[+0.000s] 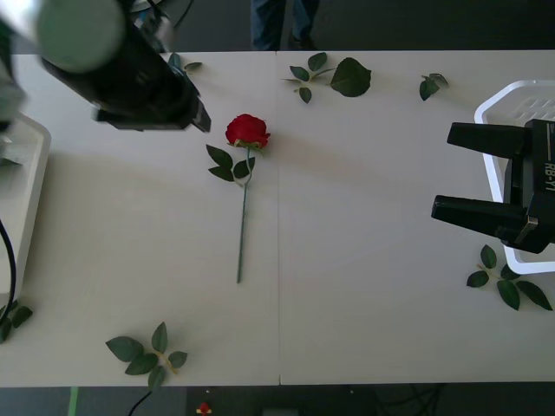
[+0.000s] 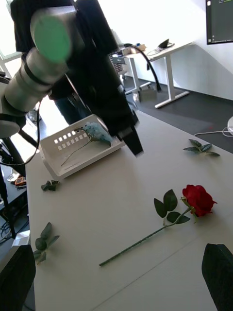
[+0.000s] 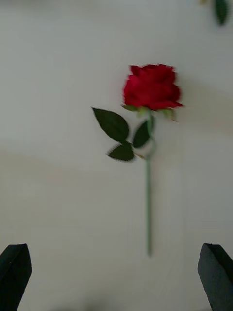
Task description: Place the red flowers into the right box and the blue flowers into the left box. If a person shows an open palm, hand one flower to the person first, then continue sorting.
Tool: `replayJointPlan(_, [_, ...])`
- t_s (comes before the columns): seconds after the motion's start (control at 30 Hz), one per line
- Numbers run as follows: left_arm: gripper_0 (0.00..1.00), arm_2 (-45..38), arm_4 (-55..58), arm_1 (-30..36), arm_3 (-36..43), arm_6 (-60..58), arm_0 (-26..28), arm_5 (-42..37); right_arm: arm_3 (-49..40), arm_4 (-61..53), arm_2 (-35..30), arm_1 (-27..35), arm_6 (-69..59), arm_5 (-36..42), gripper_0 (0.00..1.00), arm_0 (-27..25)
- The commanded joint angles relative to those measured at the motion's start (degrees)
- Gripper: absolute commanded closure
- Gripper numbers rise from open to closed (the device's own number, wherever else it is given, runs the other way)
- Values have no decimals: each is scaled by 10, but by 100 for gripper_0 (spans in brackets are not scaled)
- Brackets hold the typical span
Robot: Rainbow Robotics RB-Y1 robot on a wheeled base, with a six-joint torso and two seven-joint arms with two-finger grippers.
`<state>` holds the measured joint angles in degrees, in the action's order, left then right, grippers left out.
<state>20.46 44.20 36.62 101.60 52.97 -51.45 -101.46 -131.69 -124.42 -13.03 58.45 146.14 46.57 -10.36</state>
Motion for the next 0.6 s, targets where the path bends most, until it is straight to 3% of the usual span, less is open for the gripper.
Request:
replayJointPlan(0.03, [0,56,-39,-8,-43,-16,4,58,-9,-7,-13,24,20,3,0,-9])
replayJointPlan(0.37, [0,165,-98,-36,-161,-14,4,231,-9,-7,-13,24,20,3,0,-9])
replayJointPlan(0.6, [0,215,-105,-44,-188,-16,4,318,-9,-7,-13,24,20,3,0,-9])
